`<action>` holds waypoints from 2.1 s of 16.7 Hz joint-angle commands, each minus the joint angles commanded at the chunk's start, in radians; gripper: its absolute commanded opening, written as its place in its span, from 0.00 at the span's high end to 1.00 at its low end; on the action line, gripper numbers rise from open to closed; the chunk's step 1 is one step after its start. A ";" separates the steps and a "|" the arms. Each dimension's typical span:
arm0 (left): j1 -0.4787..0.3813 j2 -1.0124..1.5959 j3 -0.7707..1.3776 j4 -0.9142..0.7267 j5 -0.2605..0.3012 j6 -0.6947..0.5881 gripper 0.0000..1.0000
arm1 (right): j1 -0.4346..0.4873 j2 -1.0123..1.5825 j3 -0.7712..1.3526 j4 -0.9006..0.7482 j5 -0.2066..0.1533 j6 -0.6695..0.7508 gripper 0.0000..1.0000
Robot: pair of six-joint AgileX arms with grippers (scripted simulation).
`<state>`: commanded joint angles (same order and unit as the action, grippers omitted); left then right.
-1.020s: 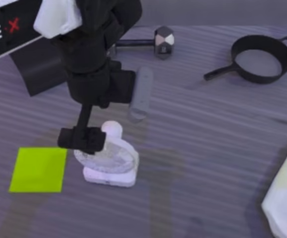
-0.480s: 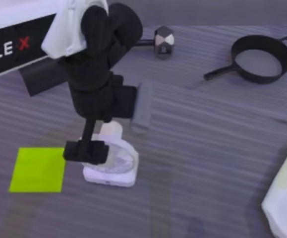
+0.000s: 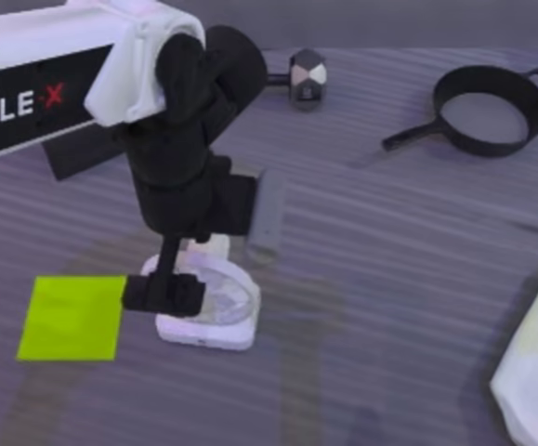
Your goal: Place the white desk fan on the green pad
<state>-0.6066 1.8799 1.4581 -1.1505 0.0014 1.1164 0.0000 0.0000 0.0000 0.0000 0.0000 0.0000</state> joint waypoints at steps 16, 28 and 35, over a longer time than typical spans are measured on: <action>0.000 0.000 0.000 0.000 0.000 0.000 1.00 | 0.000 0.000 0.000 0.000 0.000 0.000 0.00; 0.017 -0.023 0.169 -0.187 0.002 -0.003 1.00 | 0.000 0.000 0.000 0.000 0.000 0.000 0.00; 0.052 -0.044 0.153 -0.196 0.002 0.027 1.00 | 0.000 0.000 0.000 0.000 0.000 0.000 0.00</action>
<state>-0.5543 1.8359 1.6112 -1.3466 0.0033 1.1438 0.0000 0.0000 0.0000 0.0000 0.0000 0.0000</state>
